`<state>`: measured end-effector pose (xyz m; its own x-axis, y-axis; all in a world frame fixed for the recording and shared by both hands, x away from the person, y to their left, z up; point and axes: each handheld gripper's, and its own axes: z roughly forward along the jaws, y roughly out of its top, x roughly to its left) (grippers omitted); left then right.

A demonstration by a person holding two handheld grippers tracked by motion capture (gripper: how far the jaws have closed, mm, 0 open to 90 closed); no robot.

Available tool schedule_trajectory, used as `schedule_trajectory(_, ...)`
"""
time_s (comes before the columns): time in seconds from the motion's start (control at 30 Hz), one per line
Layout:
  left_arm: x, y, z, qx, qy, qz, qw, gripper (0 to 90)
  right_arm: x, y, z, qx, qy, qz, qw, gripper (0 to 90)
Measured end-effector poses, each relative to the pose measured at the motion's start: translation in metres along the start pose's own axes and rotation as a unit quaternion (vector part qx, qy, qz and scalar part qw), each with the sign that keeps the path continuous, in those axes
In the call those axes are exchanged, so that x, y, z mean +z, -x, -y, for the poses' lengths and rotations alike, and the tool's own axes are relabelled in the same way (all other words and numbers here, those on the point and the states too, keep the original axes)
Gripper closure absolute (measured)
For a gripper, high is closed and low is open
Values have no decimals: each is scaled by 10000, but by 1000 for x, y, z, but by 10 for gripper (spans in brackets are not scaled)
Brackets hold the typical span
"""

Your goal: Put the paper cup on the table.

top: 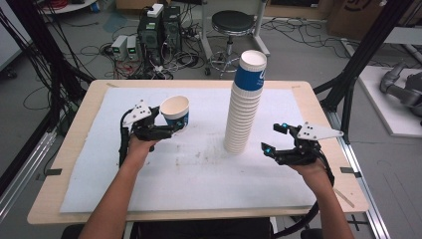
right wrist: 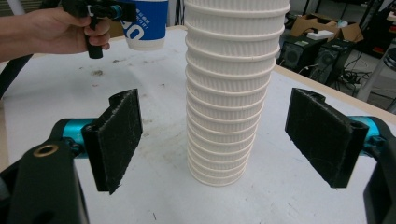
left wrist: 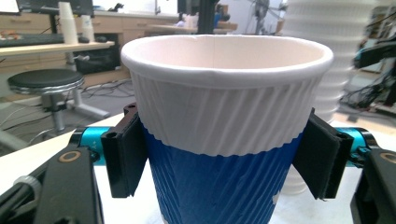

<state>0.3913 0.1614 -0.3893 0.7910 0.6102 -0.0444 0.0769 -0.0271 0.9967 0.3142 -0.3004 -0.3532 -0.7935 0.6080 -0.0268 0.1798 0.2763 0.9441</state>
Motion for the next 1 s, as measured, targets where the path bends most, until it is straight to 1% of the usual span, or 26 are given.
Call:
schedule_trajectory(0.07,-3,-7,3,66,-22,-51,10000,268,0,0,1,-23,-18,25,10000,191)
schedule_trajectory(0.1,-5,-12,4,83,-52,-64,9999,266,-1,0,2,13,-22,17,10000,192)
schedule_trajectory(0.13,-7,-15,5,71,-48,-87,9999,262,-1,0,3,39,-37,6,10000,192)
schedule_trajectory(0.27,-11,-27,11,1,-163,-278,9995,261,-1,0,4,23,-47,23,10000,192)
schedule_trajectory(0.37,-7,-32,18,-48,-352,-419,9985,262,1,-1,4,12,-74,8,10000,191)
schedule_trajectory(0.47,2,-32,25,-125,-523,-460,9975,263,2,-2,4,12,-111,5,9999,192)
schedule_trajectory(0.57,12,-30,33,-153,-787,-502,9955,264,1,-1,4,26,-98,25,9999,192)
schedule_trajectory(0.63,17,-29,39,-241,-771,-551,9952,264,0,0,5,36,-93,30,9999,191)
schedule_trajectory(0.7,20,-30,45,-353,-823,-569,9944,264,0,0,5,58,-85,26,9999,191)
schedule_trajectory(0.83,25,-30,54,-330,-1122,-552,9916,263,-1,0,6,67,-95,33,9999,192)
schedule_trajectory(0.93,25,-31,54,-381,-1144,-587,9910,261,0,0,6,66,-96,28,9999,192)
schedule_trajectory(1.0,26,-30,54,-370,-1261,-597,9895,254,0,0,6,65,-104,12,9999,192)
